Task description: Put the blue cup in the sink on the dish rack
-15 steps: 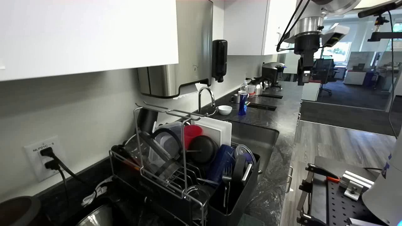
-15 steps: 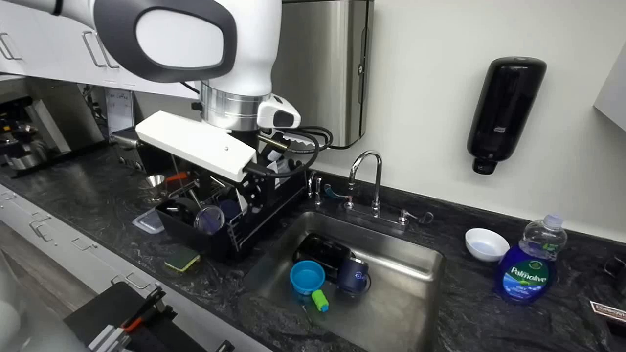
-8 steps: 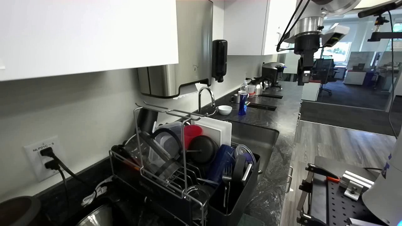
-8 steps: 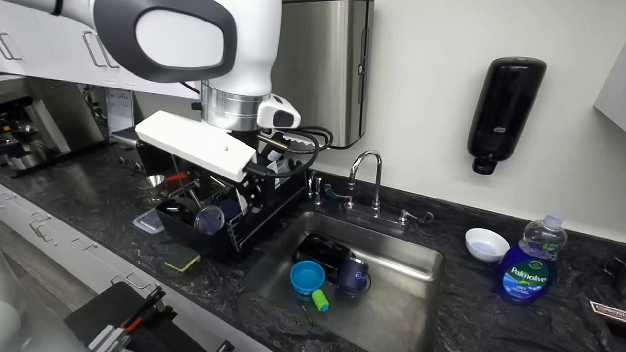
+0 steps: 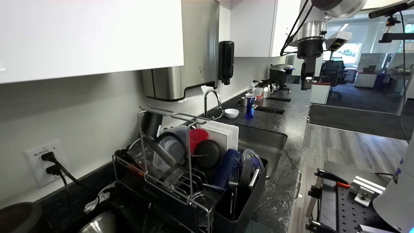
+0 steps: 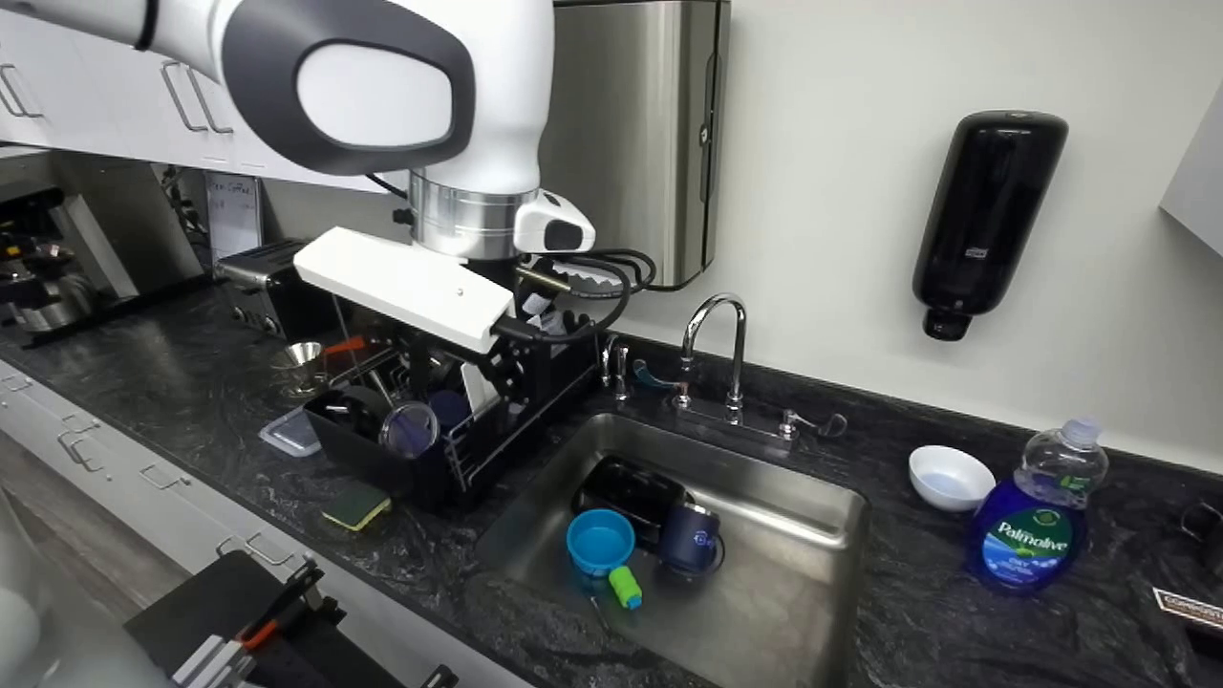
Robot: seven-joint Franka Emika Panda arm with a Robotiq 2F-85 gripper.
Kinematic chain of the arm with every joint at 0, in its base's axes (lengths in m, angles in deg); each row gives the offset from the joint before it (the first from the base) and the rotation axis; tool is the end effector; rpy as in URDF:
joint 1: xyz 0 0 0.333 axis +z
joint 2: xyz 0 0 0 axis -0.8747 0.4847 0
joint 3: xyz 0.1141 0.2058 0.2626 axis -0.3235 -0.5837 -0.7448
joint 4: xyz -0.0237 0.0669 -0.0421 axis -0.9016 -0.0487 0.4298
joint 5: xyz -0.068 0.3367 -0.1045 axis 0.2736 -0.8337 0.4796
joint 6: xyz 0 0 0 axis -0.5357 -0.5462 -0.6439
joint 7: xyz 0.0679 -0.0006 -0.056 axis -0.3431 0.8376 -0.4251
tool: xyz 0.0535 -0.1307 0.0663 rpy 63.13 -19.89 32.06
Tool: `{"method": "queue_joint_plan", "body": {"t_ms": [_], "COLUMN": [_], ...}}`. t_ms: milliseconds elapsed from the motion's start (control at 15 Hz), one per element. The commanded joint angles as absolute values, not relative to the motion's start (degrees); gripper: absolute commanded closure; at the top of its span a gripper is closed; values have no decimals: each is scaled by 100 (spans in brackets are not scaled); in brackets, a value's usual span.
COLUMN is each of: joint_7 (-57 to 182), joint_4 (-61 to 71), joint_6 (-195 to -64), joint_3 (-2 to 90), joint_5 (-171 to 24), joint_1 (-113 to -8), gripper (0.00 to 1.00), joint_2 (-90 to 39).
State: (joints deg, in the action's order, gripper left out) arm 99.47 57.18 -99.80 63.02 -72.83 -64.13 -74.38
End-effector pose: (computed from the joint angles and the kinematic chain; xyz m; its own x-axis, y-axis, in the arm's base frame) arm 0.2702 -0.1467 0.4372 0.9747 0.2172 -0.0520 0.2016 -0.9559 -0.2136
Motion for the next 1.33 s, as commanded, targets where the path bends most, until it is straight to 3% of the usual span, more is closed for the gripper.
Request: {"method": "queue_joint_plan", "body": {"t_ms": [0,800,1267], "joint_7": [9854,9425,9320], "joint_4": [5704,5840,5301], "joint_6": [-10694,-14398,-15380], "joint_3": [6042,5487,4922], "joint_5": [-7311,-7674,-8093], "joint_1": [-6500,-6468,-6646], "gripper": [0,0,0], "joint_2": [-6840,-4560,-3181]}}
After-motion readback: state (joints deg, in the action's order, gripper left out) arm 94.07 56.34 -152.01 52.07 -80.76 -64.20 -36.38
